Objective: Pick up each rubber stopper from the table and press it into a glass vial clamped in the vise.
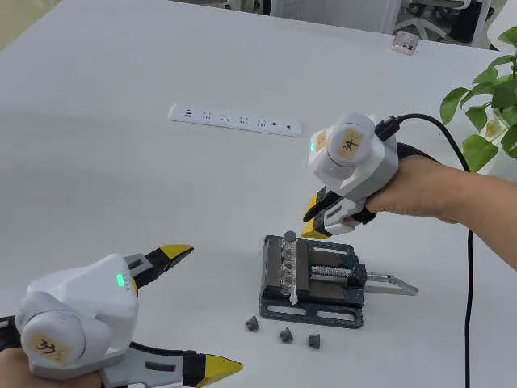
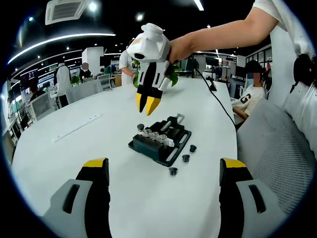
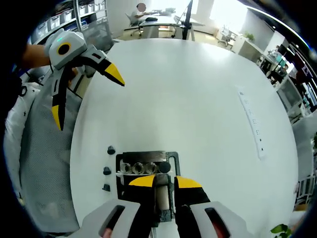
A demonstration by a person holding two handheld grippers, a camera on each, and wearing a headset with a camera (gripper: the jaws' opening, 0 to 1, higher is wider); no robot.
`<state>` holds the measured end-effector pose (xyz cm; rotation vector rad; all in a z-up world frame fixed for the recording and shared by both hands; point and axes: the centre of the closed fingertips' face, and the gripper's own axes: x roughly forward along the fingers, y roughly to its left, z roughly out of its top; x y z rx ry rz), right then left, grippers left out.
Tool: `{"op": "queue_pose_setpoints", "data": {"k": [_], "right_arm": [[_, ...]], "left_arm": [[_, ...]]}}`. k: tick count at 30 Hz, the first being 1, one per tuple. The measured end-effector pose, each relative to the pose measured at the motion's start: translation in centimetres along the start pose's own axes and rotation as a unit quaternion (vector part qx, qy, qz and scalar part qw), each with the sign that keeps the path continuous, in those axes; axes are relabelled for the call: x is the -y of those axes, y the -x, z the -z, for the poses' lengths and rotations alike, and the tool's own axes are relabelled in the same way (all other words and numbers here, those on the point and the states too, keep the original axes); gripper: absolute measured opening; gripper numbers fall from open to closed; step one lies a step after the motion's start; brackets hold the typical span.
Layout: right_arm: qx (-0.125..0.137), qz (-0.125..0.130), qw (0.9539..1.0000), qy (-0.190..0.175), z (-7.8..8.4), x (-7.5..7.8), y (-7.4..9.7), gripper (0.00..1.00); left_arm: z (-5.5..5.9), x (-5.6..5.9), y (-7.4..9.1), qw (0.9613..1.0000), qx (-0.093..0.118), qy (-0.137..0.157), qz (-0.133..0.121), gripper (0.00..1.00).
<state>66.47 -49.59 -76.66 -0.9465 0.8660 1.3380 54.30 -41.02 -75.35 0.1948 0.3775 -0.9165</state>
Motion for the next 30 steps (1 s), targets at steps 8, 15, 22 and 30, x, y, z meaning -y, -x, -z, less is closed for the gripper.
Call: {"op": "queue_pose_setpoints", "data": {"k": [8,15,22,30], "right_arm": [[0.035,0.017,0.9991,-0.020,0.4,-0.8,1.5,0.13],[0.061,0.036,0.9967,-0.038,1.1,-2.0,3.3,0.16],[0.103,0.059,0.9906,-0.068,2.0,-2.8,5.0,0.20],[0.127,0.074,0.9838,-0.103,4.4,-4.5,6.3,0.24]], "left_arm": [[-0.4,0.4,0.1,1.0000,-0.002,-0.008,0.004,0.91],[-0.8,0.9,0.0,0.9998,-0.004,-0.017,0.011,0.91],[-1.1,1.5,0.1,0.9995,-0.007,-0.025,0.018,0.91],[-1.2,1.8,0.0,0.9993,-0.008,-0.030,0.022,0.91]]}}
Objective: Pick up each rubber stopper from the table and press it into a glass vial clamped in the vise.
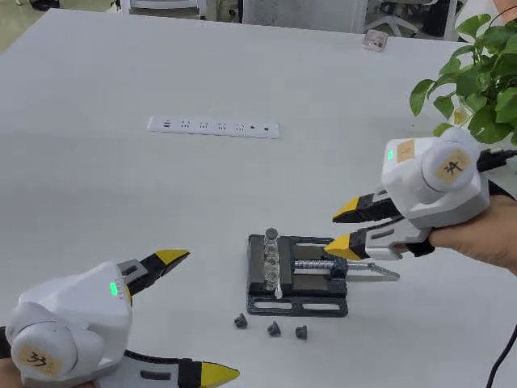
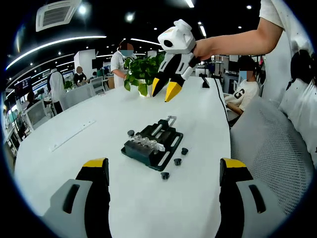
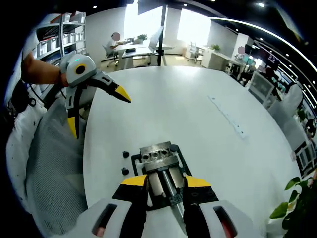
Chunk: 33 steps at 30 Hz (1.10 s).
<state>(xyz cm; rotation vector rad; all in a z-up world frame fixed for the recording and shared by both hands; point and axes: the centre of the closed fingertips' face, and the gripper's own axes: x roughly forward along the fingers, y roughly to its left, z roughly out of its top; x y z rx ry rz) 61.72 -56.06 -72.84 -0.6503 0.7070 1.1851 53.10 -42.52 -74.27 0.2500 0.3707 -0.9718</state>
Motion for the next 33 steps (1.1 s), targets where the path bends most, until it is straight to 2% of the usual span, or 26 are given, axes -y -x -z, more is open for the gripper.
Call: {"op": "queue_pose_setpoints", "data": {"k": [7,13,18,27,33], "right_arm": [[0.021,0.011,0.9991,-0.036,2.3,-1.4,1.2,0.30],[0.035,0.012,0.9975,-0.060,3.8,-3.0,1.7,0.38],[0.049,0.010,0.9961,-0.072,4.3,-4.5,2.1,0.43],[0.079,-0.001,0.9933,-0.084,5.0,-6.9,2.2,0.53],[0.099,-0.003,0.9904,-0.097,5.6,-7.8,2.0,0.59]], "left_arm": [[0.0,0.2,-0.1,1.0000,-0.004,-0.003,0.004,0.91],[-0.2,0.4,-0.2,0.9999,-0.006,-0.007,0.007,0.91],[-0.3,0.5,-0.4,0.9999,-0.006,-0.009,0.010,0.91],[0.1,0.8,-0.4,0.9997,-0.012,-0.014,0.018,0.92],[0.4,0.7,-0.3,0.9996,-0.016,-0.015,0.020,0.92]]}}
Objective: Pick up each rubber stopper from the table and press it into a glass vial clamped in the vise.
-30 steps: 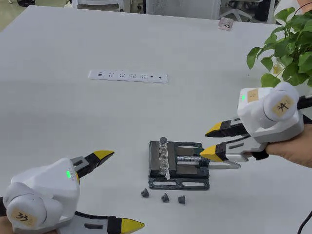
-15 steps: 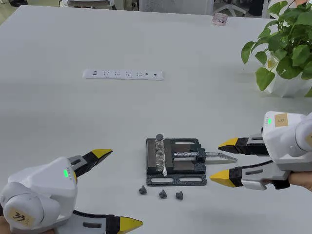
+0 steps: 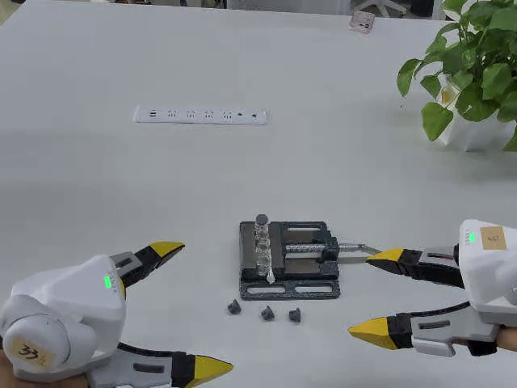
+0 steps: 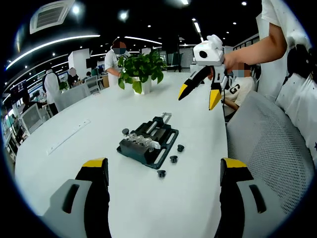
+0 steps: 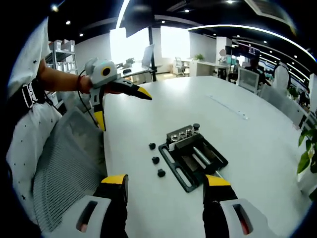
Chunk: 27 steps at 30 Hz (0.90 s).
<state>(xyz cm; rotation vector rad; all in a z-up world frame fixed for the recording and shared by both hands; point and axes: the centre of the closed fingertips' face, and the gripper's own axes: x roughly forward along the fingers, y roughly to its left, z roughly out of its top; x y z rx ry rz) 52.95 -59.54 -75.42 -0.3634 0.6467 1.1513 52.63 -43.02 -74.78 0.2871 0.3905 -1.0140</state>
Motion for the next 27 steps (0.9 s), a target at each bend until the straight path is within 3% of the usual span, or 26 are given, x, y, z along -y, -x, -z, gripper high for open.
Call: {"op": "queue_pose_setpoints", "data": {"k": [10,27], "right_arm": [[0.012,-0.003,0.9999,-0.009,1.2,-1.3,-0.5,0.64],[0.025,0.004,0.9995,-0.020,1.5,-1.5,-0.7,0.62]], "left_arm": [[0.9,0.1,-0.3,0.9998,-0.015,-0.007,0.009,0.91],[2.1,-0.3,-1.7,0.9988,-0.044,-0.001,0.020,0.80]]}}
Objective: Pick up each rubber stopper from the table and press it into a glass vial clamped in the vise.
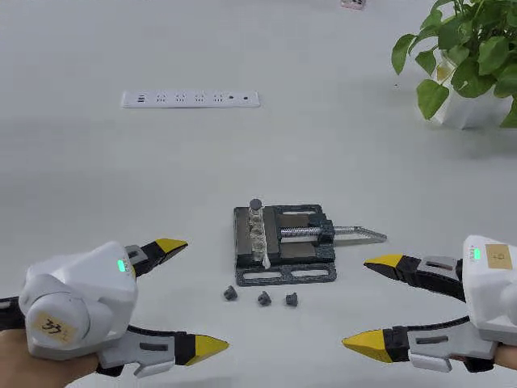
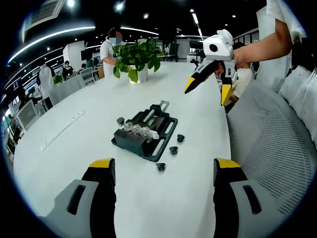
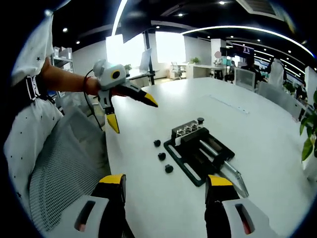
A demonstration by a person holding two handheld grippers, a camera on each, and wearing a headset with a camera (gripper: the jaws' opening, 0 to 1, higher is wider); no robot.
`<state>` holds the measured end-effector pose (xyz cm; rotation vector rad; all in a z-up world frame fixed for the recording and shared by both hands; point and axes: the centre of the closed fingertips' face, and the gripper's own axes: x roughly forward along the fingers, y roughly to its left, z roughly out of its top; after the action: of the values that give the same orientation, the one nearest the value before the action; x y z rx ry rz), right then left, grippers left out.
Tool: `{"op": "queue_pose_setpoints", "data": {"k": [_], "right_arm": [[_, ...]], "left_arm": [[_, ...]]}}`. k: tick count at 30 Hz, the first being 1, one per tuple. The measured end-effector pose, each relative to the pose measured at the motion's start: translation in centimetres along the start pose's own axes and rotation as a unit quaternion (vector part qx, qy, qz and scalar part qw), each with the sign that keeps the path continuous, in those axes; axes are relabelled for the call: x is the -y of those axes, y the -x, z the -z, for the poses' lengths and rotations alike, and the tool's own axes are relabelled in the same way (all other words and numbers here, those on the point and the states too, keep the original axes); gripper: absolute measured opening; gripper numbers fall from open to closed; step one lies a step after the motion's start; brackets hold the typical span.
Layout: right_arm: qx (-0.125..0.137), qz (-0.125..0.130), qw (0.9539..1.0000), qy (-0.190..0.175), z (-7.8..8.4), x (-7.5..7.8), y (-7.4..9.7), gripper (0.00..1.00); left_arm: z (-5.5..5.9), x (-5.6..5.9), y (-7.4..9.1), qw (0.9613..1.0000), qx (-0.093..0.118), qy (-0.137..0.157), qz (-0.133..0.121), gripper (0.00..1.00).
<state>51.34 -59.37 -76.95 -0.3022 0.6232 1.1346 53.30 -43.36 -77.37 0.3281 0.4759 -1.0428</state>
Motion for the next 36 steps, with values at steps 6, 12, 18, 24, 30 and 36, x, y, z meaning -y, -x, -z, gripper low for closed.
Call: {"op": "queue_pose_setpoints", "data": {"k": [6,12,18,24,30,36], "right_arm": [[-0.001,-0.003,1.0000,0.006,0.1,0.0,-1.0,0.57],[-0.001,-0.011,0.9999,0.011,0.3,-0.3,-2.8,0.51],[-0.008,-0.019,0.9997,0.013,0.7,-0.3,-4.7,0.45],[-0.016,-0.028,0.9993,0.017,1.3,0.0,-6.4,0.38],[-0.031,-0.041,0.9983,0.028,2.0,0.0,-7.8,0.31],[-0.043,-0.051,0.9969,0.042,2.3,0.2,-8.9,0.26]], "left_arm": [[-0.2,0.3,-0.3,1.0000,0.004,0.001,0.004,0.80],[0.0,0.6,-0.5,0.9999,0.001,0.004,0.010,0.81],[0.1,0.7,-0.5,0.9999,0.000,0.006,0.011,0.82],[0.0,0.7,-0.4,0.9999,0.002,0.006,0.011,0.82],[-0.1,0.7,-0.3,0.9999,0.004,0.009,0.010,0.81],[0.2,0.8,-0.3,0.9999,0.002,0.011,0.012,0.81]]}}
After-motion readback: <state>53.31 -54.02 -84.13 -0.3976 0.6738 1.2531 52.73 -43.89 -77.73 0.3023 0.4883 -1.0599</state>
